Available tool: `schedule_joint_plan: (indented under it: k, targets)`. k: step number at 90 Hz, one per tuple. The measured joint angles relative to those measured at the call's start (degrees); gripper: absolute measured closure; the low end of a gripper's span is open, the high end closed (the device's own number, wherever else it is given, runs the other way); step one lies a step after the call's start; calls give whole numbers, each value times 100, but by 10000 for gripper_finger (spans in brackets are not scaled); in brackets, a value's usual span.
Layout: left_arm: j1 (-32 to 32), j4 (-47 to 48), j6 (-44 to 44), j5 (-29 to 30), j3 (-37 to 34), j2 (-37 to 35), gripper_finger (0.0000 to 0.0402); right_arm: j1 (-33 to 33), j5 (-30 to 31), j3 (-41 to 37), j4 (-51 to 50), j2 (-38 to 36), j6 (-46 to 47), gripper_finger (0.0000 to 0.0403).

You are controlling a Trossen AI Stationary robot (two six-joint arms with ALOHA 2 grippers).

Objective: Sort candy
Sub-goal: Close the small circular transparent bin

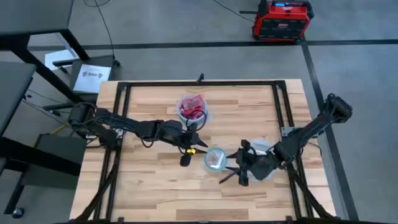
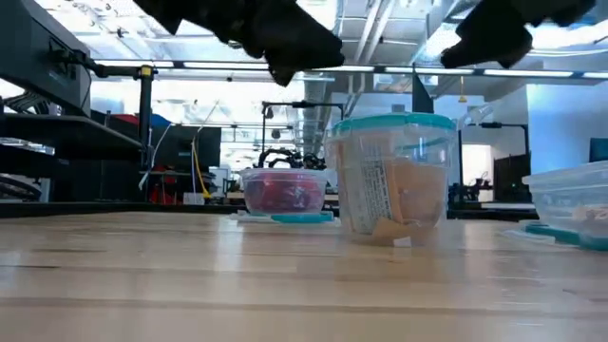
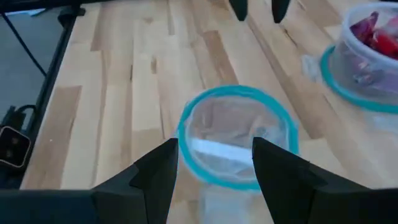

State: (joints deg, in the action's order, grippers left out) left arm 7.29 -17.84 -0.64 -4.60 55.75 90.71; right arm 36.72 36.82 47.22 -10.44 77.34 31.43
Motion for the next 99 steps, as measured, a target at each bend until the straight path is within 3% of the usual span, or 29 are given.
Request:
schedule_joint_plan:
  k: [19,40,54,73,84,99]
  targets:
    - [118,538,105,-13,800,694,295,723,1259,0,14,0,480,210]
    - [116,743,149,-15,1132,1076,295,1186,1460,-304,87,2,1582,210]
    - [116,733,460,-26,1132,1070,295,1087,1511,-581,291,112,1855,210]
    - [92,-931,435,-501,510,1062,295,716,1296,-809,908,596,1831,210]
    - [-70,-1403,224,-623,201,1083,295,759,1259,-800,1026,627,1960,210]
    - [-122,-1824,-32,-1045,246,1769,295,728,1223,-798,1017,726,2017,210]
